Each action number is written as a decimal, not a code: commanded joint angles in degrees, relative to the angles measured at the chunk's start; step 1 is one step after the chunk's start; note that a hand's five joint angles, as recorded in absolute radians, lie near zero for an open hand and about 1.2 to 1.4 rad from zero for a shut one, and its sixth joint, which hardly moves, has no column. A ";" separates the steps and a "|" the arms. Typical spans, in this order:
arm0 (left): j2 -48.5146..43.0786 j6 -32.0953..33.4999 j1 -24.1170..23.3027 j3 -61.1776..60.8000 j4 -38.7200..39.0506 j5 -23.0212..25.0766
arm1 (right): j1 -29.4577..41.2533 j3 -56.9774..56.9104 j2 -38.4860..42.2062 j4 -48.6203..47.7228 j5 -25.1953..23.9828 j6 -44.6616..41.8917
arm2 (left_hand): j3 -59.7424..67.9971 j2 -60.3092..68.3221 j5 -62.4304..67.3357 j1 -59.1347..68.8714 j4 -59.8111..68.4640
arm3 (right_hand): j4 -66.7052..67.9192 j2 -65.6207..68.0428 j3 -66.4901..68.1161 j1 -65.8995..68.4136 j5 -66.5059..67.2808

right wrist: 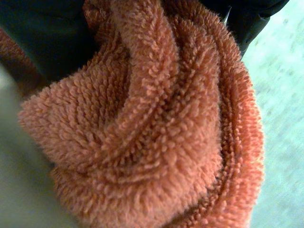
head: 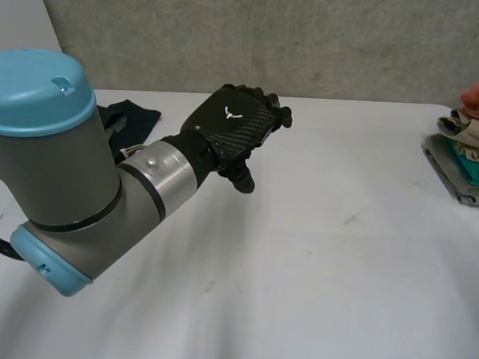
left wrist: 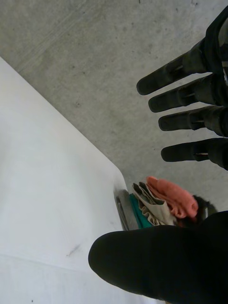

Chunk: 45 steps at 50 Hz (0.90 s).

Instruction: Fold the laundry.

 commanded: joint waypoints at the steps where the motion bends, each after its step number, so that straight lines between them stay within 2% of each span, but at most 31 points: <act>1: -0.08 0.00 -0.05 -0.83 0.06 0.00 | -3.78 7.87 1.81 -7.50 -4.74 3.93 | 1.80 1.76 2.49 0.87 2.04 | 12.45 13.44 13.98 28.71 19.26; 5: -0.08 0.08 -0.40 -0.92 -0.02 0.00 | -6.69 10.60 1.02 -9.18 -6.93 5.68 | 1.80 1.76 2.49 0.87 2.04 | 12.45 13.44 13.98 28.71 19.26; 15: 0.18 0.26 -0.84 -0.83 0.06 -0.09 | -7.05 11.67 -1.70 -9.45 -8.17 8.49 | 1.80 1.76 2.49 0.87 2.04 | 12.45 13.44 13.98 28.71 19.26; 16: 0.27 0.17 -0.84 -0.83 0.06 -0.09 | -7.05 11.76 -1.97 -9.45 -8.17 8.85 | 1.80 1.76 2.49 0.87 2.04 | 3.52 4.51 5.05 19.78 10.33; 18: 0.36 0.26 -0.84 -0.83 0.06 -0.09 | -7.22 12.19 -2.67 -8.75 -7.82 9.11 | 1.80 1.76 2.49 0.87 2.04 | -28.53 -27.54 -27.00 -12.27 -21.72; 19: 0.36 0.17 -0.84 -0.83 0.06 -0.09 | -7.48 13.24 -3.63 -7.87 -7.21 9.46 | 1.80 1.76 2.49 0.87 2.04 | -57.55 -56.56 -56.02 -41.29 -50.74; 23: 0.88 0.17 -0.93 -0.83 0.06 -0.09 | -8.89 18.25 -10.13 -2.43 -6.94 9.47 | 1.47 1.42 2.15 0.53 1.70 | -57.55 -56.56 -56.02 -41.29 -50.74; 28: 1.24 0.17 -1.19 -0.83 0.06 -0.09 | -14.15 26.32 -23.03 8.72 -7.99 8.68 | 1.47 1.42 2.15 0.53 1.70 | -57.55 -56.56 -56.02 -41.29 -50.74; 35: 1.76 0.08 -1.72 -0.92 0.06 -0.09 | -22.24 30.56 -29.83 18.58 -7.82 3.77 | 1.30 1.25 1.99 0.36 1.53 | -57.55 -56.56 -56.02 -41.29 -50.74; 39: 2.29 0.00 -1.54 -1.00 0.06 -0.17 | -28.04 28.47 -30.53 27.36 -5.45 -5.45 | 1.13 1.08 1.82 0.19 1.36 | -57.55 -56.56 -56.02 -41.29 -50.74; 42: 3.17 0.00 -1.28 -1.00 0.06 -0.26 | -31.12 23.02 -30.71 34.93 3.41 -14.07 | 0.96 0.92 1.65 0.02 1.20 | -57.55 -56.56 -56.02 -41.29 -50.74; 43: 3.43 0.00 -1.19 -1.00 0.15 -0.26 | -31.30 20.14 -30.80 37.64 10.13 -18.09 | 0.96 0.92 1.65 0.02 1.20 | -57.55 -56.56 -56.02 -41.29 -50.74; 45: 4.40 0.00 -0.84 -1.00 0.33 -0.79 | -31.13 18.09 -31.06 38.02 16.85 -20.93 | 0.96 0.92 1.65 0.03 1.20 | -57.55 -56.56 -56.02 -41.29 -50.74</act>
